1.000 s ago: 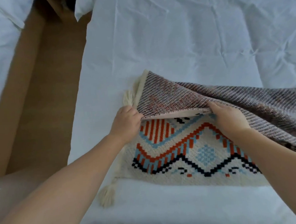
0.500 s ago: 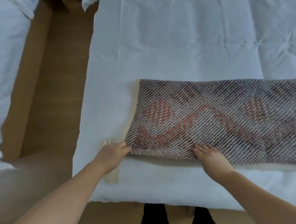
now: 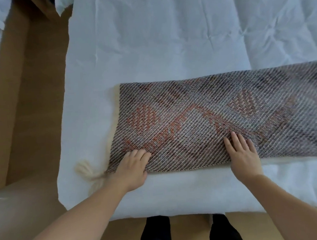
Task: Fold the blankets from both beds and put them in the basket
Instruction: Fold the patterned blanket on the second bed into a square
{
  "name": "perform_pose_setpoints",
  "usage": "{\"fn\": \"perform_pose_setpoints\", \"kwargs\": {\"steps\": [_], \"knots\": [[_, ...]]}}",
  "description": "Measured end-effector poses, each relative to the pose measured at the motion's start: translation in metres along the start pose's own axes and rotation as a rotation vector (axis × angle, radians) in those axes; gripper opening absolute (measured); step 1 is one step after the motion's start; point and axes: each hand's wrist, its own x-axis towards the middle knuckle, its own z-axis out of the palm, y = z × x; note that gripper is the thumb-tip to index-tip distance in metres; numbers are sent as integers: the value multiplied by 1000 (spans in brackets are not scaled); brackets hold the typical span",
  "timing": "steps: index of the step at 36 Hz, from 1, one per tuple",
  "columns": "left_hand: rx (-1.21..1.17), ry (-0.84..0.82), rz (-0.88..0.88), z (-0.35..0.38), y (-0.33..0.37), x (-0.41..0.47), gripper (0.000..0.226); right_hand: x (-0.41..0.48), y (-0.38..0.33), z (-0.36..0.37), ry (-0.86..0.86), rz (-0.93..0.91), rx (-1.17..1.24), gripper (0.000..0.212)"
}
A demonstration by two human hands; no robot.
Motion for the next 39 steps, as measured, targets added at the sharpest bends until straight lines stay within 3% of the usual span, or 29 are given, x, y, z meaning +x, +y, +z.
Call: {"fn": "perform_pose_setpoints", "kwargs": {"steps": [5, 10, 19, 26, 31, 39], "knots": [[-26, 19, 60, 10, 93, 50, 61, -3, 69, 16, 79, 126, 9, 73], [-31, 4, 35, 16, 168, 91, 60, -3, 139, 25, -9, 194, -10, 68], [-112, -97, -84, 18, 197, 85, 61, -30, 185, 36, -59, -157, 47, 62], [-68, -244, -72, 8, 206, 81, 59, -22, 198, 37, -160, -267, 65, 63], [-161, -62, -159, -4, 226, 133, 74, 0, 201, 30, -136, -341, 66, 82], [-158, 100, -363, -29, 244, 235, 71, 74, 190, 7, -24, -269, 57, 71]]}}
